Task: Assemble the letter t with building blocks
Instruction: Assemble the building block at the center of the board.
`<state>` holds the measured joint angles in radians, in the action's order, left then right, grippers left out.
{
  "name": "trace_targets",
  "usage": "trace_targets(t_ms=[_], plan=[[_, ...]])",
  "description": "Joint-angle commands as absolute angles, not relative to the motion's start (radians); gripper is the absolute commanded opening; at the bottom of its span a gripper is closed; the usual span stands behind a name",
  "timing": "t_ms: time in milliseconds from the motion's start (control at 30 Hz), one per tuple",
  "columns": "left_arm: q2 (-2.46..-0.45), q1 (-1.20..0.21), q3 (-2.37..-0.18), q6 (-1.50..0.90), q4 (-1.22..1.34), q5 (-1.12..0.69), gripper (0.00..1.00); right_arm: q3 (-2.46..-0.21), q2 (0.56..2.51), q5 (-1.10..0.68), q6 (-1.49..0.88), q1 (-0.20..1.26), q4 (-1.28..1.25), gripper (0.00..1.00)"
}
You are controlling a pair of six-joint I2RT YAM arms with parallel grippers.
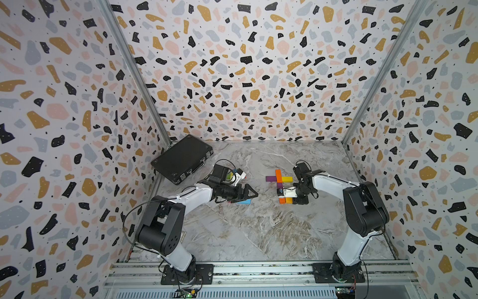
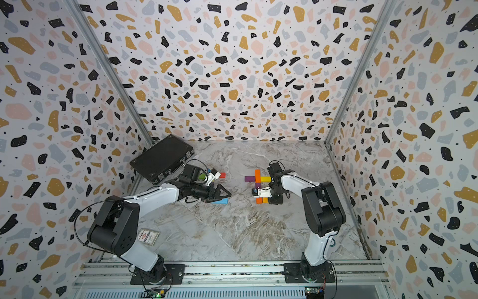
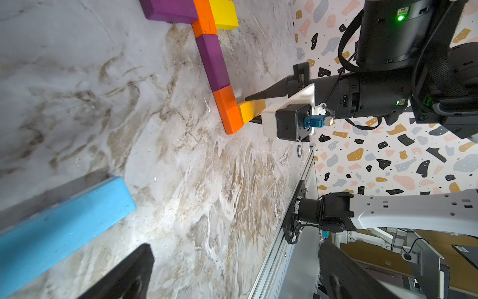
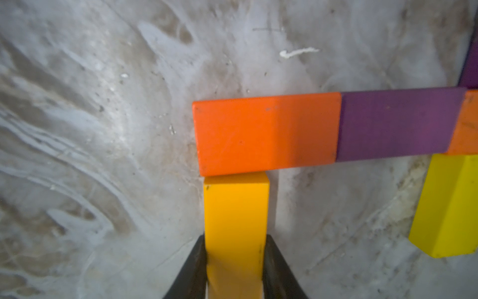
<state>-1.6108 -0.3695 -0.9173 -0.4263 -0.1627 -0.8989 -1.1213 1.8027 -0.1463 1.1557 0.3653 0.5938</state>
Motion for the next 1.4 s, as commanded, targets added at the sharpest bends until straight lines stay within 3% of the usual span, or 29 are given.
trace_targets(t_ms=[0,667,1367], plan=[[-1.615,-0.364,-0.939,-0.41,-0.139,-0.906,0.99,-1.115,1.827,-0.145,1.152,0.374,0.596,0.25],[-1.608,-0.364,-0.934,-0.41,-0.138,-0.904,1.0,-1.085,1.787,-0.14,1.141,0.374,0.544,0.36],[-1.595,-0.364,-0.928,-0.415,-0.129,-0.905,0.99,-1.067,1.751,-0.154,1.155,0.374,0.627,0.29]])
